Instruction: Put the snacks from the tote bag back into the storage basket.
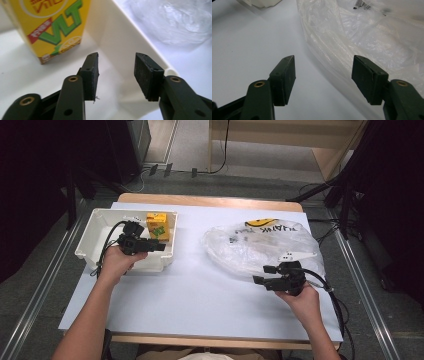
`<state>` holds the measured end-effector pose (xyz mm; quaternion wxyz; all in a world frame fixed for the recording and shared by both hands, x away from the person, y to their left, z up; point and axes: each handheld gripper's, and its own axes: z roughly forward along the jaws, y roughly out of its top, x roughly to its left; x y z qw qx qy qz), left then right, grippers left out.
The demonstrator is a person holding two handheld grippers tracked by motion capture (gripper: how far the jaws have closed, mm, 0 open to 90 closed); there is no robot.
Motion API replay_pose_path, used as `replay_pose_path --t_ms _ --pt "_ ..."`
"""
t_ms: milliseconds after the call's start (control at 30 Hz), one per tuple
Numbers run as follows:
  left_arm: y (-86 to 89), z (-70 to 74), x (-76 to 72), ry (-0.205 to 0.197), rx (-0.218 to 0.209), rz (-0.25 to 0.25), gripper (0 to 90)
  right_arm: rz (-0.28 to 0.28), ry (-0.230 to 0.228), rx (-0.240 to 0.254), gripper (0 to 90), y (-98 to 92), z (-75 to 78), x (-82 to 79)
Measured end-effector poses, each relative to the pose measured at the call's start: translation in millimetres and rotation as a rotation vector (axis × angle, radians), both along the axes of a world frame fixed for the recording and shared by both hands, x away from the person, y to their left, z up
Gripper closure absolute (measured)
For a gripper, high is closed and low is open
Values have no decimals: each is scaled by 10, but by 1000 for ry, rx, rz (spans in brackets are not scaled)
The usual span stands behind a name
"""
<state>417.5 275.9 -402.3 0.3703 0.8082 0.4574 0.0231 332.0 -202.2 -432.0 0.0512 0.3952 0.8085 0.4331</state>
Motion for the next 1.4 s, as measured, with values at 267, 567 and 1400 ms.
replay_pose_path --t_ms 267,567,1400 --pt "-171 168 -124 -30 5 -49 487 10 -2 2 366 17 8 0" --pt "-334 263 -233 -33 -4 -95 469 21 2 8 366 43 20 -24" --pt "-804 264 -429 -57 -9 -219 393 56 -12 -5 360 114 11 -54"
